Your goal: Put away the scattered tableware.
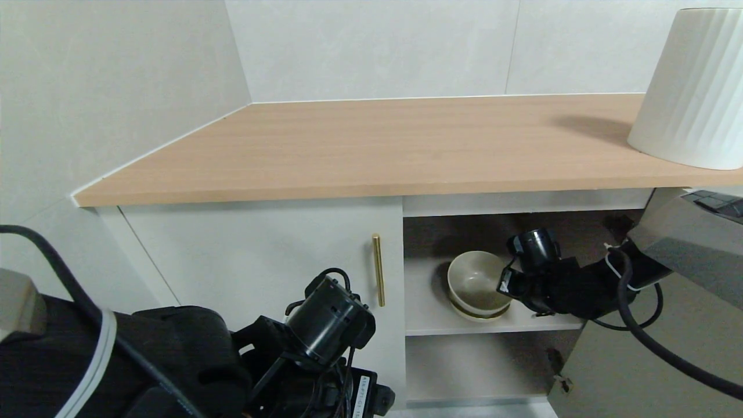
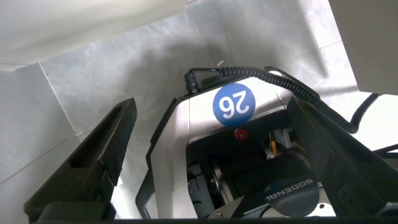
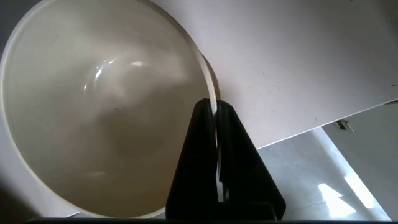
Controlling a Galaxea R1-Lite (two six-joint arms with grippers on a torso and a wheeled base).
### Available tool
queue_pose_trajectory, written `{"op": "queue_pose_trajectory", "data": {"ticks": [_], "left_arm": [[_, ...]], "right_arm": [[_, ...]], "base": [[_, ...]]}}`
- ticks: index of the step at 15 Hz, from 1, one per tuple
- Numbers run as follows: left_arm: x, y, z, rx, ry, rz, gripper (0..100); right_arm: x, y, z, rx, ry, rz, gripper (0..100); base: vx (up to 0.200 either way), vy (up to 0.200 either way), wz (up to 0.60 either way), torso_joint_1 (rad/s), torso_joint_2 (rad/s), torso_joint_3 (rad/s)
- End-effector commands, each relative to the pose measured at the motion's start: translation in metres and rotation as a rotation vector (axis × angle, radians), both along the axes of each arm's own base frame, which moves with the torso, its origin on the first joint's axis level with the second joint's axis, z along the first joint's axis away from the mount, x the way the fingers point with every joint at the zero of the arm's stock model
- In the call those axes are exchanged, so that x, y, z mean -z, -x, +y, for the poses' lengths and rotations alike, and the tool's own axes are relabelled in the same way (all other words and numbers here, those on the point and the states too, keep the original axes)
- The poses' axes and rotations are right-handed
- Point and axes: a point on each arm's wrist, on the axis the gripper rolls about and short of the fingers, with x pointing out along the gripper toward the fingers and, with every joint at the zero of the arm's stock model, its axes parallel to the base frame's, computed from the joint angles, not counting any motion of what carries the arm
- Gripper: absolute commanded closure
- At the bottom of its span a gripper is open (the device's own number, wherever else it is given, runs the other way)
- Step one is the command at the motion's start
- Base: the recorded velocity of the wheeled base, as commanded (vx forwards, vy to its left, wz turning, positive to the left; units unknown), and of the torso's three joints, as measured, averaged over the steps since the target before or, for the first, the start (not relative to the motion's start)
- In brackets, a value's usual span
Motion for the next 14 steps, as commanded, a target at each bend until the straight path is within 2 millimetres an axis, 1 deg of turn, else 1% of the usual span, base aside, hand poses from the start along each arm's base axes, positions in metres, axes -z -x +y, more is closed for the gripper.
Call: {"op": "queue_pose_trajectory", "data": {"ticks": [1, 3, 4, 9, 11, 12, 13, 14], "left_arm": [[0.001, 0.0, 0.0, 0.0, -0.003, 0.002, 0], [0.001, 0.0, 0.0, 0.0, -0.003, 0.002, 0], [0.001, 0.0, 0.0, 0.0, -0.001, 0.001, 0], [0.0, 0.0, 0.0, 0.0, 0.001, -0.001, 0], [-0.003, -0.001, 0.001, -0.009, 0.003, -0.012, 0], [-0.003, -0.001, 0.001, -0.009, 0.003, -0.012, 0], [-0.015, -0.002, 0.01, -0.049, 0.012, -0.067, 0], [-0.025, -0.003, 0.016, -0.078, 0.023, -0.101, 0]], "right_arm": [[0.001, -0.001, 0.001, -0.002, 0.002, 0.002, 100], [0.003, -0.001, 0.001, 0.0, 0.005, 0.004, 100], [0.003, -0.001, 0.001, -0.001, 0.004, 0.005, 0], [0.002, 0.0, 0.001, -0.004, 0.003, 0.005, 0], [-0.005, 0.004, 0.0, -0.005, 0.001, -0.001, 0], [-0.005, 0.004, 0.0, -0.005, 0.001, -0.001, 0], [-0.025, 0.023, 0.0, -0.049, -0.014, -0.01, 0], [-0.036, 0.039, -0.001, -0.125, -0.017, 0.011, 0]], "base": [[0.0, 0.0, 0.0, 0.0, 0.0, 0.0], [0.0, 0.0, 0.0, 0.0, 0.0, 0.0], [0.0, 0.0, 0.0, 0.0, 0.0, 0.0], [0.0, 0.0, 0.0, 0.0, 0.0, 0.0], [0.0, 0.0, 0.0, 0.0, 0.0, 0.0], [0.0, 0.0, 0.0, 0.0, 0.0, 0.0], [0.0, 0.0, 0.0, 0.0, 0.0, 0.0], [0.0, 0.0, 0.0, 0.0, 0.0, 0.0]]}}
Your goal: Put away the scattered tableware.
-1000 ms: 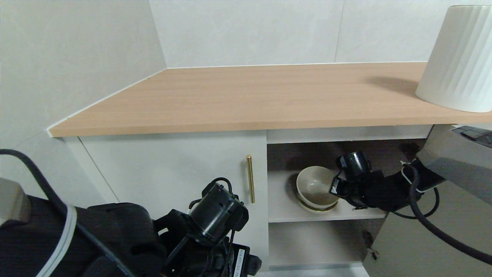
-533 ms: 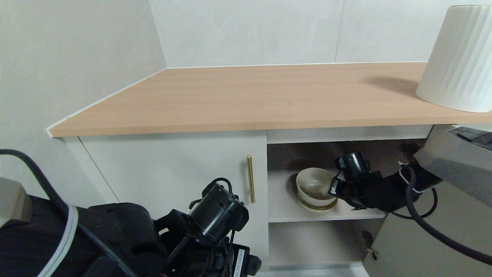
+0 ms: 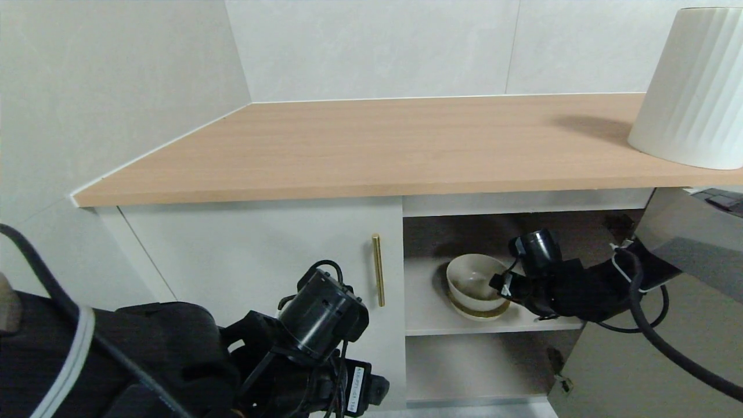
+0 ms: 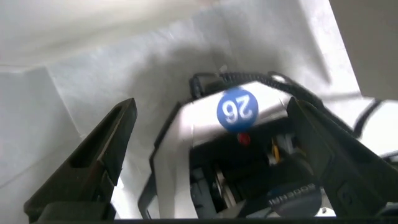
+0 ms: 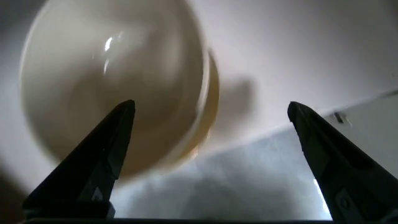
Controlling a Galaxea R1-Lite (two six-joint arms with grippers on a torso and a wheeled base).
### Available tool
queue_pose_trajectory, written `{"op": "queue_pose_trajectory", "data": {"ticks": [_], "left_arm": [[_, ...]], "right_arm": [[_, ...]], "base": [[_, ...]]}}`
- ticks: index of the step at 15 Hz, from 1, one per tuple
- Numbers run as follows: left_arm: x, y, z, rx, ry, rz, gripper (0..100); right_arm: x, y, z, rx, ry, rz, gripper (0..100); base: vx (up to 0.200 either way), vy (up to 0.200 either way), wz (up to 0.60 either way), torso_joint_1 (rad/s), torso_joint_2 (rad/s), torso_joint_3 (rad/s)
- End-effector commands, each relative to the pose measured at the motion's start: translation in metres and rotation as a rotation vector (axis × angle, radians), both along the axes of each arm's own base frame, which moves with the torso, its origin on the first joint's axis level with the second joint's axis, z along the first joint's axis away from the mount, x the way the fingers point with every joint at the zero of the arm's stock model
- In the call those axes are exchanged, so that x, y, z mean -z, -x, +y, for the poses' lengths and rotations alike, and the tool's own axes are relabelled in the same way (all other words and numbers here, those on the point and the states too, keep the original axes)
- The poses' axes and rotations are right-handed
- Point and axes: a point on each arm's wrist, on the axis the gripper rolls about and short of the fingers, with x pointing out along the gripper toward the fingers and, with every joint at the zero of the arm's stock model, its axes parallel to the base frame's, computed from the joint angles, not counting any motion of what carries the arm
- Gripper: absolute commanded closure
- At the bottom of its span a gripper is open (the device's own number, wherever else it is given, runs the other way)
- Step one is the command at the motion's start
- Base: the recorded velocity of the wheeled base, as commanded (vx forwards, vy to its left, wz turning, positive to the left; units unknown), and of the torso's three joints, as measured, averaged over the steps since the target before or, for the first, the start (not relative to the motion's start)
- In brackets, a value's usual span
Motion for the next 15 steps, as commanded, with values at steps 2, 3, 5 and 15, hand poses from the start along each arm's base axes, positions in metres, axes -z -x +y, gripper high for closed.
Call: {"op": "queue_pose_trajectory", "data": {"ticks": [2, 3, 5, 15], "left_arm": [[-0.037, 0.002, 0.031, -0.113, 0.039, -0.124, 0], [-0.044, 0.006, 0.04, -0.138, 0.041, -0.142, 0], [-0.066, 0.032, 0.073, -0.176, 0.086, -0.207, 0], [-0.079, 0.041, 0.104, -0.268, 0.015, -0.247, 0]], "right_arm": [[-0.054, 0.065, -0.01, -0.252, 0.013, 0.022, 0], [-0.064, 0.077, -0.013, -0.296, 0.027, 0.013, 0], [-0.099, 0.128, -0.019, -0.424, 0.067, -0.028, 0], [-0.149, 0.194, -0.042, -0.469, 0.038, 0.046, 0]], "base": [[0.0, 0.0, 0.0, 0.0, 0.0, 0.0], [0.0, 0.0, 0.0, 0.0, 0.0, 0.0], [0.0, 0.0, 0.0, 0.0, 0.0, 0.0], [0.0, 0.0, 0.0, 0.0, 0.0, 0.0]]}}
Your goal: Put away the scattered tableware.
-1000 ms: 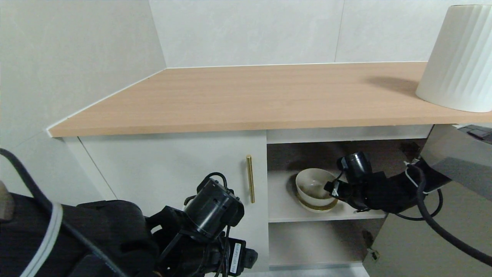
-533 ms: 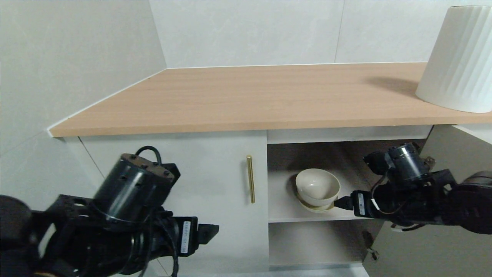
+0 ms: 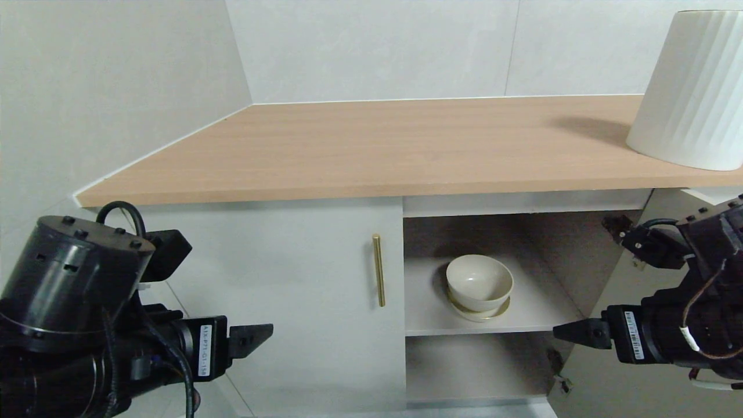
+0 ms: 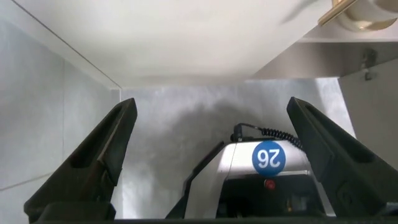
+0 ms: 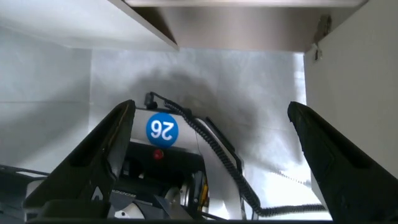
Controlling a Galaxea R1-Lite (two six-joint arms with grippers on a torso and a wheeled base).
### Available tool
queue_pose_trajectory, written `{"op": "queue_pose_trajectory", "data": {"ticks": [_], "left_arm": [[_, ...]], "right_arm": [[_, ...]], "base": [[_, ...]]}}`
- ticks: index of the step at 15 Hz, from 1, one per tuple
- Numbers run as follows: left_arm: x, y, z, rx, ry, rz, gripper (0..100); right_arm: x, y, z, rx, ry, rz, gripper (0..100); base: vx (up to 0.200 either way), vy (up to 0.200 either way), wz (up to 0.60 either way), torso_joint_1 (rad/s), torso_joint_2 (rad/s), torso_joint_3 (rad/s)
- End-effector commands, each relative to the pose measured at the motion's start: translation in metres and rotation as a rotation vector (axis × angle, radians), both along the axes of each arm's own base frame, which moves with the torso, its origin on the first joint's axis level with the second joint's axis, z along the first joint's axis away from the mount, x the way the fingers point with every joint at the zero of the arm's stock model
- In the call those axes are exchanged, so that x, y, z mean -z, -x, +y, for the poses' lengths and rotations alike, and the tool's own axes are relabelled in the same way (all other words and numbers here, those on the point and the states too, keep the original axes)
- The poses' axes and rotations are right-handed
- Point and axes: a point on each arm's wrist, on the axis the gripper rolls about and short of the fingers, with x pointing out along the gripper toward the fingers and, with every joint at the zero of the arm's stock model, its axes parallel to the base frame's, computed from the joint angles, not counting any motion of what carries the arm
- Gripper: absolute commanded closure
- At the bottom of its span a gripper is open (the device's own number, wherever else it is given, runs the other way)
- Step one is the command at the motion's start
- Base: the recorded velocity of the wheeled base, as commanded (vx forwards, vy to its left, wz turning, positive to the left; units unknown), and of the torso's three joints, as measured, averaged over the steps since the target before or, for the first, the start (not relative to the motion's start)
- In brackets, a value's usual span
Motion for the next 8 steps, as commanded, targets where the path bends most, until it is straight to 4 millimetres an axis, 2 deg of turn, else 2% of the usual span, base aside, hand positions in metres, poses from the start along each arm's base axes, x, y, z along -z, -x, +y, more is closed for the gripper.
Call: {"op": "queue_pose_trajectory", "data": {"ticks": [1, 5, 8], "left_arm": [[0.004, -0.001, -0.002, 0.008, -0.01, 0.016, 0], [0.007, -0.001, -0.013, 0.053, -0.021, 0.03, 0], [0.009, -0.013, -0.021, 0.045, -0.043, 0.036, 0]], "right_arm": [[-0.004, 0.005, -0.002, -0.001, -0.01, -0.018, 0], [-0.002, 0.005, -0.003, -0.004, -0.001, -0.012, 0], [-0.001, 0.006, -0.003, -0.006, 0.002, -0.008, 0]], "base": [[0.0, 0.0, 0.0, 0.0, 0.0, 0.0], [0.0, 0.0, 0.0, 0.0, 0.0, 0.0], [-0.2, 0.0, 0.0, 0.007, 0.0, -0.001]]}}
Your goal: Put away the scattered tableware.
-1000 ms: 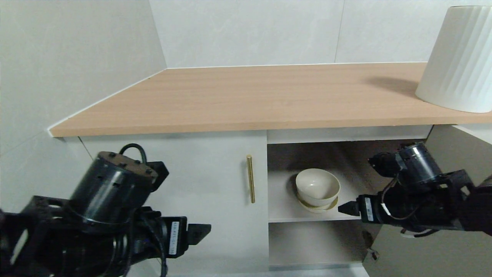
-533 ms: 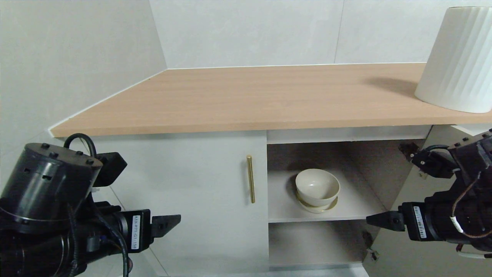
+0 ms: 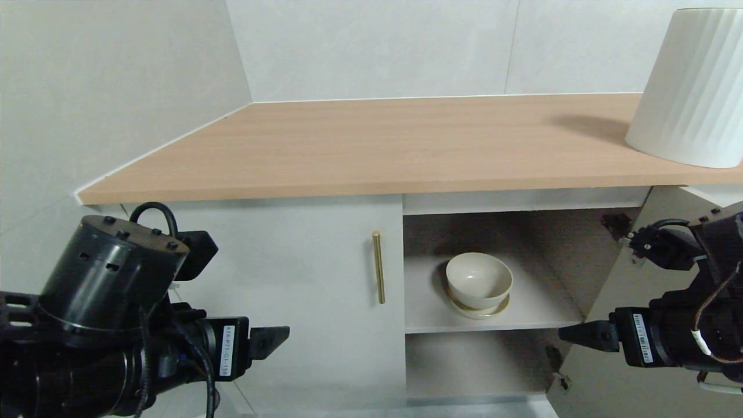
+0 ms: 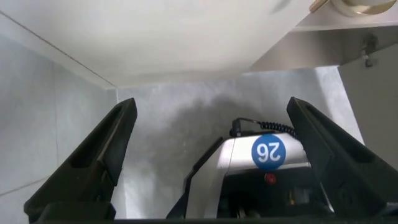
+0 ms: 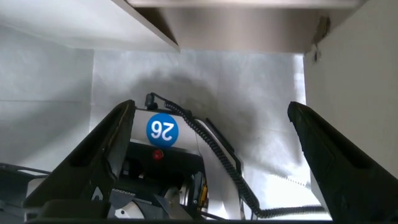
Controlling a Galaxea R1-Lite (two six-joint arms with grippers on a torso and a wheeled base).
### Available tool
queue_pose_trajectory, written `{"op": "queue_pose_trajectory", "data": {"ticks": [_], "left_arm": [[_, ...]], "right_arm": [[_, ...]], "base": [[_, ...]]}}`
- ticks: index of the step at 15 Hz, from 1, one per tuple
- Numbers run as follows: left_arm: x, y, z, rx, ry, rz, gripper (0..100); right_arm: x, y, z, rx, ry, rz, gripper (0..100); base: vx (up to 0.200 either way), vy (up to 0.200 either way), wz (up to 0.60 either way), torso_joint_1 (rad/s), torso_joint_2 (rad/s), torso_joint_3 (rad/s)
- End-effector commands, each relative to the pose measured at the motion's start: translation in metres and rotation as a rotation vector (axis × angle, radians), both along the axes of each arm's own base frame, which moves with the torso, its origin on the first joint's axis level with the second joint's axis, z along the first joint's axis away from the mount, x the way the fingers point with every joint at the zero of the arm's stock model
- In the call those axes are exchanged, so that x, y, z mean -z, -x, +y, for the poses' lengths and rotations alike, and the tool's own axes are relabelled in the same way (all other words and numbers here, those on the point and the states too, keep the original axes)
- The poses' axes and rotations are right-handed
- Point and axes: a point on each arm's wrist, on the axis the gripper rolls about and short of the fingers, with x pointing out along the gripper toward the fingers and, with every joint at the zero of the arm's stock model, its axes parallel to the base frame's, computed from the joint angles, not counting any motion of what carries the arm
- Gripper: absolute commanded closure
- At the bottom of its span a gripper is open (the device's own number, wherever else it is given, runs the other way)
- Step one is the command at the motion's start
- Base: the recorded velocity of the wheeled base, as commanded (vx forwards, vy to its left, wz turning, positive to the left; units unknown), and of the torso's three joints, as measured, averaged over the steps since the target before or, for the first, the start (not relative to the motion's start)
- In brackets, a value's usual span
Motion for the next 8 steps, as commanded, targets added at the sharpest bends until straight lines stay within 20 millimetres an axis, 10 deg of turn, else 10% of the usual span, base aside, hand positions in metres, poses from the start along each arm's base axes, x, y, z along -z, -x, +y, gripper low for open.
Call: {"op": "queue_pose_trajectory", "data": {"ticks": [1, 8], "left_arm": [[0.0071, -0.0071, -0.0058, -0.002, -0.023, 0.029, 0], [0.0071, -0.0059, -0.0076, 0.007, -0.021, 0.029, 0]], "right_arm": [[0.0003, 0.0005, -0.0001, -0.002, 0.003, 0.003, 0], [0.0027, -0.0002, 0.0002, -0.002, 0.01, 0.011, 0]], "base": [[-0.2, 0.0, 0.0, 0.012, 0.0, 0.002], [-0.2, 0.0, 0.0, 0.0, 0.0, 0.004]]}}
